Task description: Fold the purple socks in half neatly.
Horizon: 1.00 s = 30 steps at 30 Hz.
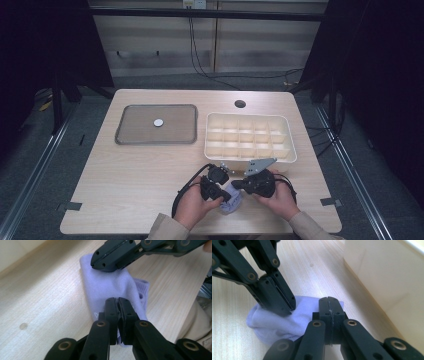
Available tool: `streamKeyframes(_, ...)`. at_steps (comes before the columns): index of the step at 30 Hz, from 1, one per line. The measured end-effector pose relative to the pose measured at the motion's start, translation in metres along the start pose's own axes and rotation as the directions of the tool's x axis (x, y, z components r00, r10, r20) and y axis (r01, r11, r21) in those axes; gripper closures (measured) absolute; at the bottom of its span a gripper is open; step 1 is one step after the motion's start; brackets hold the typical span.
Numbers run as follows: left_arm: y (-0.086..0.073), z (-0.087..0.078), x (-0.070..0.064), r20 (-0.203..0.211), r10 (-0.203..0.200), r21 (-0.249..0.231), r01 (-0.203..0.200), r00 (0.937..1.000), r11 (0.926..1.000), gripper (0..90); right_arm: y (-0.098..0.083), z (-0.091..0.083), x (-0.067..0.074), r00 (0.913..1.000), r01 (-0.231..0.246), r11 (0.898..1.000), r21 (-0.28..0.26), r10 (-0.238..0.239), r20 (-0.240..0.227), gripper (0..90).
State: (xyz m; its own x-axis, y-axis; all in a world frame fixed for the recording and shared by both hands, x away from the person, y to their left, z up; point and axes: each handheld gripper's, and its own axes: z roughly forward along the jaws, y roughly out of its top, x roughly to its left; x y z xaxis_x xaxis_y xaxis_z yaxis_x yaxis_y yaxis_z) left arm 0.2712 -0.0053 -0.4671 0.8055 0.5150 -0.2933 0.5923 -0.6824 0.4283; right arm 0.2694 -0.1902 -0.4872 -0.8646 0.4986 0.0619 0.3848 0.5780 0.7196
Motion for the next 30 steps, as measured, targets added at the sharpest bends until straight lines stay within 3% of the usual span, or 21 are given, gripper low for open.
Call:
streamKeyframes(5,0.0,-0.002,-0.001,-0.005,0.003,-0.001,-0.003,1.0,1.0,86.6,0.0,0.0,0.0,1.0,0.0,1.0,-0.001,0.0,0.0,90.0)
streamKeyframes(12,0.001,-0.007,-0.012,0.034,0.014,0.005,-0.014,0.9993,0.9999,87.8,0.0,0.0,0.0,1.0,-0.009,1.0,-0.001,0.009,-0.003,90.0)
streamKeyframes(17,-0.002,0.0,-0.013,0.03,0.014,0.006,-0.015,0.9994,0.9999,89.8,-0.001,0.0,0.0,0.9999,-0.011,1.0,-0.001,0.011,-0.003,90.0)
streamKeyframes(25,-0.003,-0.001,-0.018,0.012,0.019,0.002,-0.019,0.9997,0.9998,90.0,-0.001,0.0,0.001,0.9999,-0.011,1.0,-0.004,0.011,-0.001,90.0)
streamKeyframes(28,-0.004,-0.003,-0.02,0.039,0.016,0.017,-0.017,0.9991,0.9997,90.0,-0.001,0.0,0.0,1.0,-0.008,1.0,-0.006,0.008,-0.002,90.0)
streamKeyframes(30,-0.006,0.0,-0.022,0.035,0.024,0.034,-0.025,0.9991,0.9991,90.0,-0.001,0.0,0.0,1.0,-0.003,1.0,-0.006,0.003,0.003,90.0)
